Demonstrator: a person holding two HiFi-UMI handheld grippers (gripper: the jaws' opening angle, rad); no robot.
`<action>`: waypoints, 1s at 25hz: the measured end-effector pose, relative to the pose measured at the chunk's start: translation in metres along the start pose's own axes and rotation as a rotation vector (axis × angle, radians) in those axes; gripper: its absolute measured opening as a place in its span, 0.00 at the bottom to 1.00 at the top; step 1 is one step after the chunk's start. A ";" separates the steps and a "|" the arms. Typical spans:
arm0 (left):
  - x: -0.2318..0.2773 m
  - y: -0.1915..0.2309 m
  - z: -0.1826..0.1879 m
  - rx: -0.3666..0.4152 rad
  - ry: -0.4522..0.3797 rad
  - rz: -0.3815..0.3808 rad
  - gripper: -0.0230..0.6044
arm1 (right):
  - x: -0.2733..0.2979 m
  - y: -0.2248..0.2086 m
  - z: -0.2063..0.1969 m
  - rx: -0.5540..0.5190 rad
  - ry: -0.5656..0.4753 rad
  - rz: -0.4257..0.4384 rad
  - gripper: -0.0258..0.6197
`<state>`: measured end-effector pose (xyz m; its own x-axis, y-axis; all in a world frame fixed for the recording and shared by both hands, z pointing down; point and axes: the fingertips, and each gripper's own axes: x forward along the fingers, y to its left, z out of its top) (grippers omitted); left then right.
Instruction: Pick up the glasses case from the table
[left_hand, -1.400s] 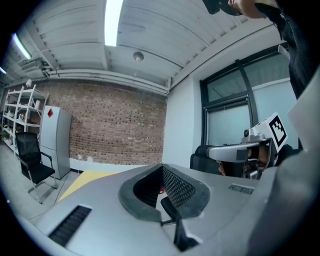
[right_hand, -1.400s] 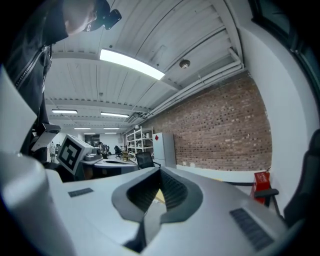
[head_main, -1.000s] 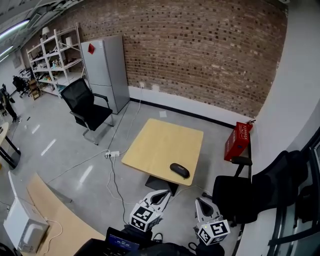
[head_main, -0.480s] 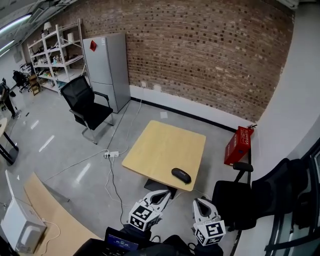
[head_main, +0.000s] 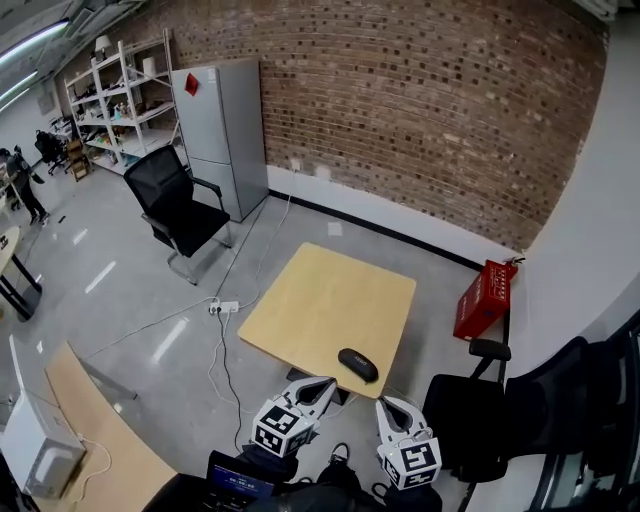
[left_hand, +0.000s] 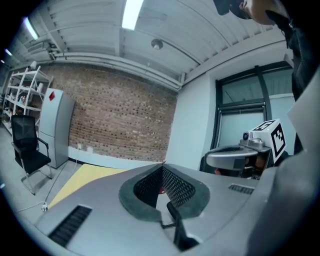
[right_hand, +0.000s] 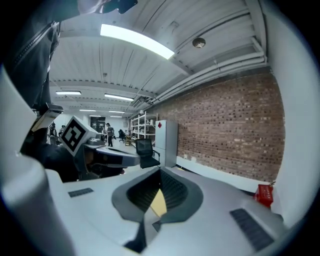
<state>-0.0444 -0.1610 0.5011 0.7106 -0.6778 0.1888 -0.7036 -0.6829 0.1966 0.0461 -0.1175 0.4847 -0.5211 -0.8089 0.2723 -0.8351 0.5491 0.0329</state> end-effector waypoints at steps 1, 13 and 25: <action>0.008 0.004 0.006 0.001 -0.007 0.005 0.03 | 0.006 -0.006 0.000 -0.003 0.002 0.015 0.04; 0.104 0.035 0.034 0.021 0.035 0.061 0.03 | 0.054 -0.094 0.002 0.054 -0.028 0.152 0.04; 0.122 0.106 -0.064 -0.140 0.236 0.199 0.03 | 0.137 -0.146 -0.154 0.105 0.365 0.167 0.04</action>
<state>-0.0315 -0.2986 0.6070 0.5521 -0.7012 0.4512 -0.8329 -0.4884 0.2603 0.1233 -0.2761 0.6656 -0.5702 -0.5724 0.5892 -0.7674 0.6271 -0.1334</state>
